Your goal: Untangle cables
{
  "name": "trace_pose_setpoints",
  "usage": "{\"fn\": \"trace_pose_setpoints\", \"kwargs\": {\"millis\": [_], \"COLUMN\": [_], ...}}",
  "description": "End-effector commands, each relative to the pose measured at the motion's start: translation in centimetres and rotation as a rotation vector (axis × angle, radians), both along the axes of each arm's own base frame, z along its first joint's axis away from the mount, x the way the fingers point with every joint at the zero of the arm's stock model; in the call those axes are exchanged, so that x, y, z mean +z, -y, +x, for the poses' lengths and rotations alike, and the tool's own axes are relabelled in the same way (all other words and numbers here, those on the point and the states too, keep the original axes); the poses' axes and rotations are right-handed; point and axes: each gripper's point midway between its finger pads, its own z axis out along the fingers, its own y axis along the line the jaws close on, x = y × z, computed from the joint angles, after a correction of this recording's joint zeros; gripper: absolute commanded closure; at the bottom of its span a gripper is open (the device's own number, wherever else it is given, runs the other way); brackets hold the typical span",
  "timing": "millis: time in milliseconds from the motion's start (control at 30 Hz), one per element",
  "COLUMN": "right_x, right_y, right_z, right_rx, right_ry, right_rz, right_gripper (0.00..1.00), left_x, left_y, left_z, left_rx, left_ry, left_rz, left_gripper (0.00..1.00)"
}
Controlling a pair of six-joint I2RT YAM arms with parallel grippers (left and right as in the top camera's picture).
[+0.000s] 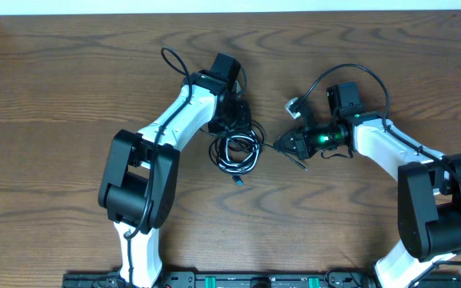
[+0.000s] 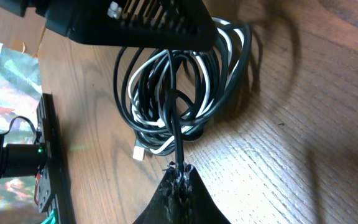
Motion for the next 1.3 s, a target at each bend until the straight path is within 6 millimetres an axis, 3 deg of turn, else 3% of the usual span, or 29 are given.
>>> {"fn": "trace_pose_setpoints", "kwargs": {"millis": [0,167,233,267,333,467,567,667,867,1033,1267], "right_x": [0.4,0.4,0.4,0.4,0.4,-0.3,-0.3,-0.1,-2.0,-2.3,-4.0], "right_y": [-0.6,-0.6,-0.8,-1.0,-1.4,-1.4,-1.2,-1.2,0.5,-0.4,-1.1], "right_z": [-0.2,-0.3,-0.6,-0.7,-1.0,-1.2,-1.0,-1.0,-3.1,-5.3,-5.8], "right_rx": [0.028,0.034,0.047,0.055,0.071,0.072,0.067,0.073,0.171,0.281,0.348], "right_ry": [0.011,0.009,0.011,0.015,0.021,0.021,0.028,0.034,0.061,0.071,0.14], "right_rz": [0.026,0.024,0.023,0.023,0.023,-0.02,-0.026,-0.03,-0.171,-0.182,-0.339], "right_gripper": [0.99,0.99,0.99,0.99,0.99,0.98,0.73,0.68,0.7,0.7,0.76], "left_x": [-2.1,-3.1,-3.7,-3.9,-4.4,-4.5,-3.1,-1.9,-2.2,-2.2,-1.4], "left_y": [0.2,0.1,-0.1,0.0,0.3,0.4,0.2,-0.2,-0.3,-0.1,0.1], "left_z": [-0.7,-0.7,-0.8,-1.0,-1.5,-2.0,-1.3,-0.7,-1.7,-1.9,-1.2], "left_rx": [0.003,0.004,0.005,0.004,-0.003,-0.03,-0.02,-0.006,-0.013,-0.019,-0.032], "left_ry": [-0.044,-0.048,-0.059,-0.067,-0.096,-0.116,-0.088,-0.07,-0.104,-0.106,-0.079], "left_rz": [0.04,0.061,0.07,0.069,0.054,0.041,0.027,0.018,0.033,0.034,0.024], "left_gripper": [0.61,0.62,0.77,0.9,0.92,0.9,0.73,0.68,0.67,0.64,0.58]}}
